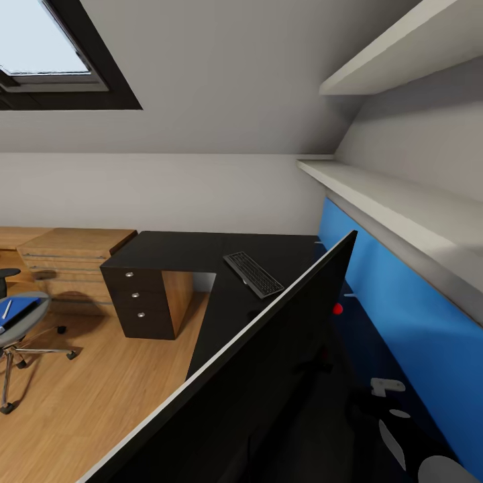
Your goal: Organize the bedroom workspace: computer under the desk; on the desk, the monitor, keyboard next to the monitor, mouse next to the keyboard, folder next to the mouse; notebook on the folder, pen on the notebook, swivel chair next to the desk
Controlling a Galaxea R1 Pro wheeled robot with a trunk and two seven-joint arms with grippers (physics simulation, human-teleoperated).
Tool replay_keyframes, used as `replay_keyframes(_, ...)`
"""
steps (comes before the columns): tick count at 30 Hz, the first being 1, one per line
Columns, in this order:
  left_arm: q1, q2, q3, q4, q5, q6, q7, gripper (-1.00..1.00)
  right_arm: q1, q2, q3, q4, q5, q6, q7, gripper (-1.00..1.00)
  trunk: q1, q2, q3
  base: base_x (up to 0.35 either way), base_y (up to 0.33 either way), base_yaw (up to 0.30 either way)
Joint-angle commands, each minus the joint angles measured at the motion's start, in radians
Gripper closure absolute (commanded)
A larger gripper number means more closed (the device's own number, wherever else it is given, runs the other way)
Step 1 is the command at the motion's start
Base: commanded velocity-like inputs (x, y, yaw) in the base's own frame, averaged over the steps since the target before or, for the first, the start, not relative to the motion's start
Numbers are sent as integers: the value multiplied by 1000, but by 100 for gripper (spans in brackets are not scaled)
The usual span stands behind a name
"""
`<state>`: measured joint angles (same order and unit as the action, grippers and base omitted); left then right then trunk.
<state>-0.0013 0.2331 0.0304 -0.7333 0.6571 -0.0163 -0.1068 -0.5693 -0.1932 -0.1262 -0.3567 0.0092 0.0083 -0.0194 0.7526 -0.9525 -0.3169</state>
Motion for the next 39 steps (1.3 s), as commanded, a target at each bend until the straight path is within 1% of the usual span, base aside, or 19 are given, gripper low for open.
replay_keyframes(1, 0, 0, 0, 0, 10, -1, -5, -100, 0, 1, -1, 21, 6, 6, -2, -100, 0, -1, -1, 0, 0, 0)
replay_keyframes(33, 0, 2, -2, 0, 6, -1, -8, -100, 0, -2, -3, 23, -3, 8, 4, -100, 0, -1, -1, 0, 0, 0)
replay_keyframes(37, 0, 1, -3, 1, 6, -1, -6, -100, 0, -3, -4, 23, -2, 7, 19, -100, 0, -1, -1, 0, 0, 0)
replay_keyframes(39, 0, 0, -3, 2, 6, -1, -6, -100, 0, -9, -5, 23, -3, 8, 39, -100, 0, -1, -1, 0, 0, 0)
